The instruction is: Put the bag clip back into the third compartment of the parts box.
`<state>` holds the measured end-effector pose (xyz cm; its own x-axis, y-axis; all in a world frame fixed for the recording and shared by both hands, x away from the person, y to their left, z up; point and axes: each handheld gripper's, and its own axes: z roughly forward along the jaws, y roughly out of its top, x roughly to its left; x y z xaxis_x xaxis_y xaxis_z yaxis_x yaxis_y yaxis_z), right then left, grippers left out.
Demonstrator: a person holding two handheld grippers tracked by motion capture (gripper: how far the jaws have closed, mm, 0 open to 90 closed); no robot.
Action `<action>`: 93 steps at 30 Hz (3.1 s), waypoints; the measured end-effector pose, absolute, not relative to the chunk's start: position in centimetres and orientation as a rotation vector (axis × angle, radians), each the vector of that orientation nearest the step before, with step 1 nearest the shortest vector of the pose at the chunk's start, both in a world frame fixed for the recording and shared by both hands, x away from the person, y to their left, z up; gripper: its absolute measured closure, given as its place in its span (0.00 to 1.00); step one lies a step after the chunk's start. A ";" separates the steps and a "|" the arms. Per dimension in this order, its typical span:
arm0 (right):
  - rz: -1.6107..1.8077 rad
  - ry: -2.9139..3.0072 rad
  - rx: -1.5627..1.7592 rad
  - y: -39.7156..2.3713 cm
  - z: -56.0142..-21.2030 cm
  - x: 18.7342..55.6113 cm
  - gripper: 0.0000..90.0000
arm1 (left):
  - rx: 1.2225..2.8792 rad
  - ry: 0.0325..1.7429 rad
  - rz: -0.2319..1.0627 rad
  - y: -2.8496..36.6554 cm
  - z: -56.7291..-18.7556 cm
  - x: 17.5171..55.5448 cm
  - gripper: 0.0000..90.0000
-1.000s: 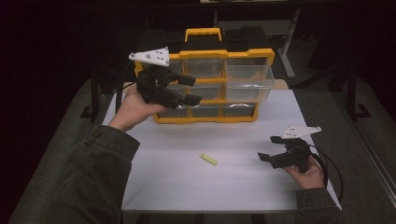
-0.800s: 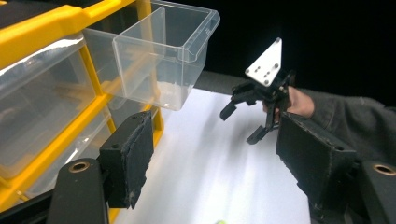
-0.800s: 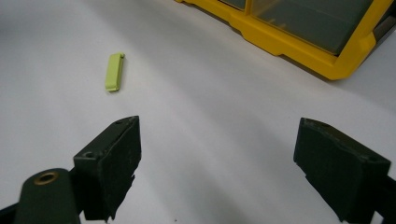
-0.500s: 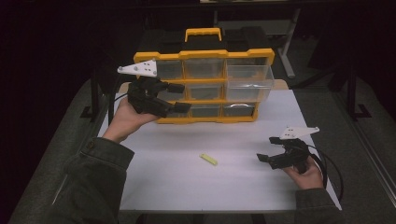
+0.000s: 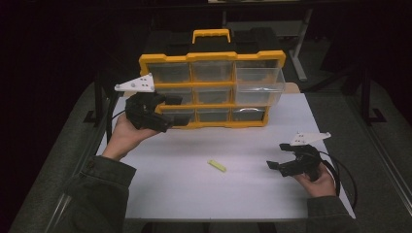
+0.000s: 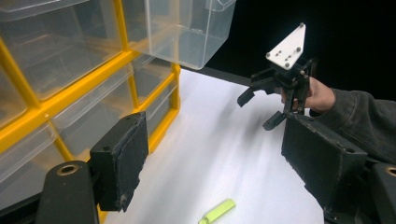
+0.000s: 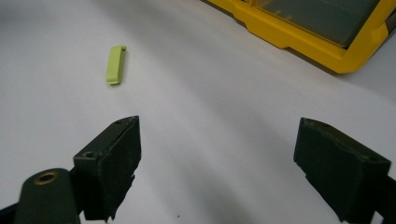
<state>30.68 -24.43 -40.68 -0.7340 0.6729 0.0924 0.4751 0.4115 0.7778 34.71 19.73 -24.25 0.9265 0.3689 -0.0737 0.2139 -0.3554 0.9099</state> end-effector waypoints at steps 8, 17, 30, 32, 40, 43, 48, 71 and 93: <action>1.228 2.437 1.007 -24.4 -40.6 30.6 0.15 | 1.976 0.445 0.206 20.3 -25.5 34.1 0.25; 1.227 2.438 1.010 -24.3 -40.7 30.6 0.15 | 1.969 0.468 0.223 20.9 -27.0 33.3 0.25; 1.222 2.453 1.008 -24.1 -40.8 30.7 0.15 | 1.979 0.510 0.256 21.9 -28.6 32.6 0.25; 1.218 2.455 1.006 -24.1 -40.9 30.7 0.15 | 1.974 0.513 0.268 22.1 -28.8 32.5 0.24; 1.205 2.466 1.008 -24.0 -41.0 30.7 0.15 | 1.958 0.537 0.273 23.0 -29.8 31.8 0.25; 1.201 2.471 1.007 -23.8 -41.1 30.7 0.15 | 1.946 0.548 0.274 23.4 -30.2 31.6 0.25; 1.199 2.477 1.000 -23.7 -41.2 30.8 0.15 | 1.935 0.573 0.267 24.0 -31.1 31.5 0.25; 1.231 2.506 0.970 -23.4 -40.9 30.4 0.15 | 1.906 0.657 0.266 25.5 -34.8 30.3 0.24; 1.202 2.581 0.865 -18.7 -39.0 31.0 0.18 | 1.956 0.690 0.249 26.1 -37.7 30.0 0.20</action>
<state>30.96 -18.71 -39.00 -0.8184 0.5676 0.0901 0.4344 0.5082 0.7437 29.98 26.09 -37.70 0.8155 0.5661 -0.1202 0.3593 -0.3324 0.8720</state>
